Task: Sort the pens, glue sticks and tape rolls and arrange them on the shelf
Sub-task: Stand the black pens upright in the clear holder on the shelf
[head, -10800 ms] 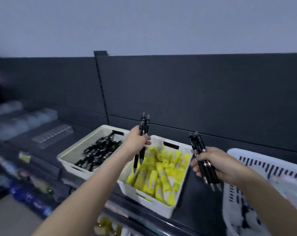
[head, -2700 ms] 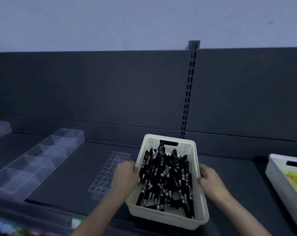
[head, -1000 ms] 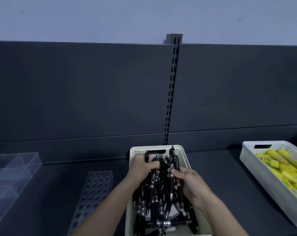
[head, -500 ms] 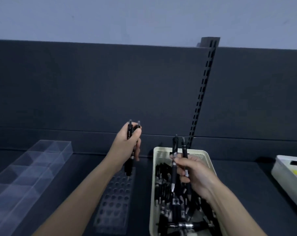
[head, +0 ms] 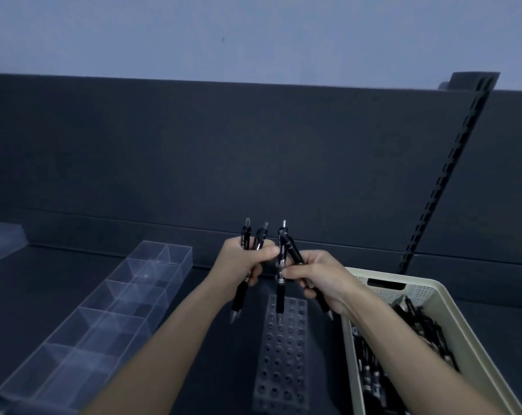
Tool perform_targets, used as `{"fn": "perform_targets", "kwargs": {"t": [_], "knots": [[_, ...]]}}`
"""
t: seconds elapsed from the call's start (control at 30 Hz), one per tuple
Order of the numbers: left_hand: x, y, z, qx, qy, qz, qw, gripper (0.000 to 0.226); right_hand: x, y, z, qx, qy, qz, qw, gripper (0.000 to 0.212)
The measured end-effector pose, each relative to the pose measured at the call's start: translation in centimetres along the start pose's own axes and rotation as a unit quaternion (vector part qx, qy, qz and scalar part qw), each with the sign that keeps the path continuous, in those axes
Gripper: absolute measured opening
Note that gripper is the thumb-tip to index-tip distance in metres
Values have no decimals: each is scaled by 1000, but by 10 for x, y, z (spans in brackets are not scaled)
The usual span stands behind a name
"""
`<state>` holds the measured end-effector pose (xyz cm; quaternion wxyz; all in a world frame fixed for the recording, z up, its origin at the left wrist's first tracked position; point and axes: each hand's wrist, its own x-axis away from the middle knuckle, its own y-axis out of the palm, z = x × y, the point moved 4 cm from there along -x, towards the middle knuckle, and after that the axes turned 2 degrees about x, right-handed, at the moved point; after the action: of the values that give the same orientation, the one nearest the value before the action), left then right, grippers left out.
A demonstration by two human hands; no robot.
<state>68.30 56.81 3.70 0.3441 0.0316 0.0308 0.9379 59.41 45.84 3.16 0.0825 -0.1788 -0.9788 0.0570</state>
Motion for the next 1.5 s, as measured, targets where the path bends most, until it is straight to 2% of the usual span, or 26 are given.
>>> {"fn": "perform_targets", "kwargs": {"t": [0.1, 0.2, 0.3, 0.43, 0.57, 0.67, 0.8, 0.97, 1.1, 1.2, 1.33, 1.5], "knots": [[-5, 0, -5, -23, -26, -50, 998, 12, -4, 10, 7, -6, 16, -9, 1000, 28], [-8, -12, -14, -23, -33, -31, 999, 17, -7, 12, 15, -56, 46, 0, 997, 14], [-9, -36, -24, -46, -31, 15, 998, 14, -15, 5, 25, -134, 84, 57, 986, 21], [0, -57, -43, -51, -46, 28, 997, 14, -31, 1, 26, -165, 39, 140, 976, 23], [10, -65, -59, -24, -56, 44, 997, 15, -38, 4, 20, -85, -47, 210, 973, 14], [16, -69, -67, -10, -59, 45, 997, 7, -40, 2, 28, 48, -102, 240, 964, 20], [19, -72, -73, -4, -63, 45, 997, 7, -40, 3, 39, 123, -111, 236, 957, 8], [18, -69, -75, -1, -69, 38, 997, 10, -40, 13, 44, 267, -121, 213, 932, 17], [17, -68, -77, 0, -73, 39, 997, 14, -34, 6, 34, 255, -159, 257, 919, 15], [15, -67, -79, 0, -83, 43, 996, 14, -34, 8, 35, 265, -148, 236, 923, 16], [14, -63, -78, 5, -89, 37, 995, 9, -36, 17, 60, 326, -80, 185, 924, 18], [13, -62, -75, 10, -83, 43, 996, 23, -40, 20, 64, 381, -58, 134, 913, 23]]}}
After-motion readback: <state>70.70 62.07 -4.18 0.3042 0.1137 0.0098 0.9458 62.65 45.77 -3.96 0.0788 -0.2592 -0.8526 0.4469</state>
